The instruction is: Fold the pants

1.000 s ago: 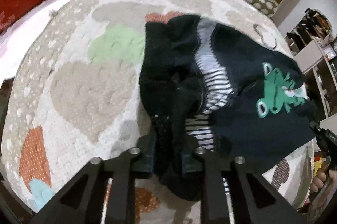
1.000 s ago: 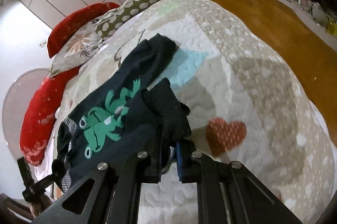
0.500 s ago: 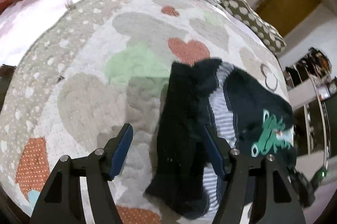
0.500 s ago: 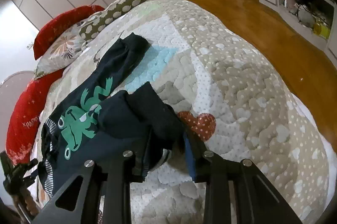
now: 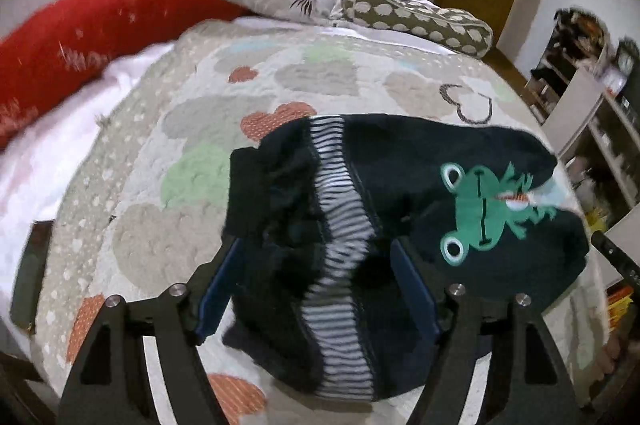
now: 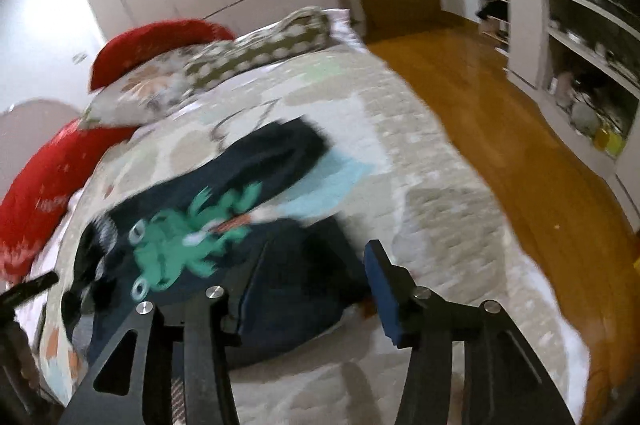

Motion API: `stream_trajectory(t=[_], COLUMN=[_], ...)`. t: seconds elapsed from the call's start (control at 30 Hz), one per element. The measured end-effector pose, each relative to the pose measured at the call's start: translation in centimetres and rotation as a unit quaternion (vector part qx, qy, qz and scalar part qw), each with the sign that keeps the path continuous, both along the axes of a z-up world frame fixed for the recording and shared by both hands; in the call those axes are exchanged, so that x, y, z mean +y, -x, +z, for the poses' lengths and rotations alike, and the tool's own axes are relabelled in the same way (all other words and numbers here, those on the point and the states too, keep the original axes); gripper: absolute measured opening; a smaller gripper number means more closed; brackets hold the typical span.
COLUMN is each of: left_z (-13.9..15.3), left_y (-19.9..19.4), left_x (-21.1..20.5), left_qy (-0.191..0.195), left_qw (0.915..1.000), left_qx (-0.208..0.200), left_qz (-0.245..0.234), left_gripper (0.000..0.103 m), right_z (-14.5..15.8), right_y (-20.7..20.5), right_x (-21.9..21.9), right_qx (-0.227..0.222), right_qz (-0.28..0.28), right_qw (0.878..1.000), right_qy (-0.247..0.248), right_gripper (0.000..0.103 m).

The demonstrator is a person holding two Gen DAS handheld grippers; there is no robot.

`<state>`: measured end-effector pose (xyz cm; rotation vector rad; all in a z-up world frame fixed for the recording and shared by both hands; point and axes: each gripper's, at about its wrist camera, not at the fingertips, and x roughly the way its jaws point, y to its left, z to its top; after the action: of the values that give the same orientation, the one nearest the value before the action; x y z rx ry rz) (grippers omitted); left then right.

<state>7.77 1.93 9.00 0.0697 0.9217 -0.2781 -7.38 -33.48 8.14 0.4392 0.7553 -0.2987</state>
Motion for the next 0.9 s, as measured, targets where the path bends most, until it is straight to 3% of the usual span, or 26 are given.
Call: stream_trajectory(t=[0.13,0.3,0.5,0.9], left_z=[0.2,0.4,0.5,1.9], left_y=[3.2,6.4,9.5,13.0], left_x=[-2.1,-3.0,-3.6,-3.6], left_qy=[-0.016,-0.02,-0.042,-0.051], left_qw=[0.9996,0.9995,0.9987,0.9975], left_qx=[-0.021,-0.024,-0.027,-0.044], left_qz=[-0.005,-0.003,-0.009,-0.022], left_gripper=[0.075,0.076,0.076,0.076], right_z=[-1.1,-3.0,-3.0,-1.8], right_y=[0.3,1.6,3.6,7.4], right_x=[4.0,6.5,7.5,8.2], right_qx=[0.007,0.023,0.023,0.009], right_qz=[0.028,0.042,0.041,0.028], right_qw=[0.999,0.999,0.999,1.0], right_qy=[0.018,-0.003,0.006,0.008], right_gripper=[0.057,0.057,0.058,0.063])
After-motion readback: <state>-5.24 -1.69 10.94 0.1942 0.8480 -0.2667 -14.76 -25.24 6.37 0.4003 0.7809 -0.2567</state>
